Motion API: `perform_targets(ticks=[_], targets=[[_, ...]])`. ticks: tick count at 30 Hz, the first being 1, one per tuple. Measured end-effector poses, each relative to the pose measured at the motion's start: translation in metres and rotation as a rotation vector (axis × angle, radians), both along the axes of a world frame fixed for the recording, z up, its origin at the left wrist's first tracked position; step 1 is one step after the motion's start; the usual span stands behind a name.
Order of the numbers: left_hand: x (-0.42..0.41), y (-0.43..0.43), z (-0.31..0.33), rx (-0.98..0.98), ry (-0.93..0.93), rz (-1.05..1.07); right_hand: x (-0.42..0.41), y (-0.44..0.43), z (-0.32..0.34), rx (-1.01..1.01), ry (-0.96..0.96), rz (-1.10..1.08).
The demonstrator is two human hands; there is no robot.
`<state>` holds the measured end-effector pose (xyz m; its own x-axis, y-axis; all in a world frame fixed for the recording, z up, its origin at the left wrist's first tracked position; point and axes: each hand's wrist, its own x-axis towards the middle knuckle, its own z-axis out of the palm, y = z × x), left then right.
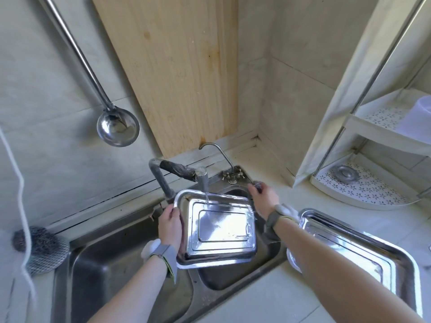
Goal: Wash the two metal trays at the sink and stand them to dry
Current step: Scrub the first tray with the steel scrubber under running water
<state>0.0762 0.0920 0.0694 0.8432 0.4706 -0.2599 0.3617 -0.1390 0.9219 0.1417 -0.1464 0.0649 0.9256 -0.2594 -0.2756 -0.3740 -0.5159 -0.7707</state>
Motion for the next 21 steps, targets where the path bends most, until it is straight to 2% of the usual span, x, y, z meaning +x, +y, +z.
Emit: perform_targets(ticks=[2,4,7,9,12,14,17,19,21], targets=[[-0.002,-0.013,-0.003,0.108,-0.019,-0.051,-0.006,0.042,0.000,0.009,-0.030,0.068],[-0.001,-0.025,-0.001,0.190,-0.019,-0.072,-0.018,0.084,0.003,0.022,-0.159,0.195],[0.001,-0.028,0.004,0.276,-0.023,-0.036,-0.027,0.102,0.005,-0.105,-0.313,0.386],[0.001,-0.018,0.006,0.310,-0.057,-0.017,-0.020,0.074,-0.007,-0.040,-0.185,0.334],[-0.001,-0.008,0.010,0.330,-0.052,-0.066,-0.015,0.050,-0.025,-0.033,-0.025,0.086],[-0.002,-0.015,0.008,0.382,-0.021,-0.161,-0.019,0.076,-0.007,0.003,-0.125,0.145],[-0.005,-0.017,-0.001,0.436,-0.020,-0.196,-0.027,0.106,0.008,0.135,-0.285,0.371],[-0.009,-0.011,-0.002,0.416,-0.040,-0.179,-0.020,0.085,-0.001,0.099,-0.192,0.338],[-0.012,-0.010,0.003,0.411,-0.061,-0.204,-0.014,0.053,-0.014,0.034,0.064,0.151]])
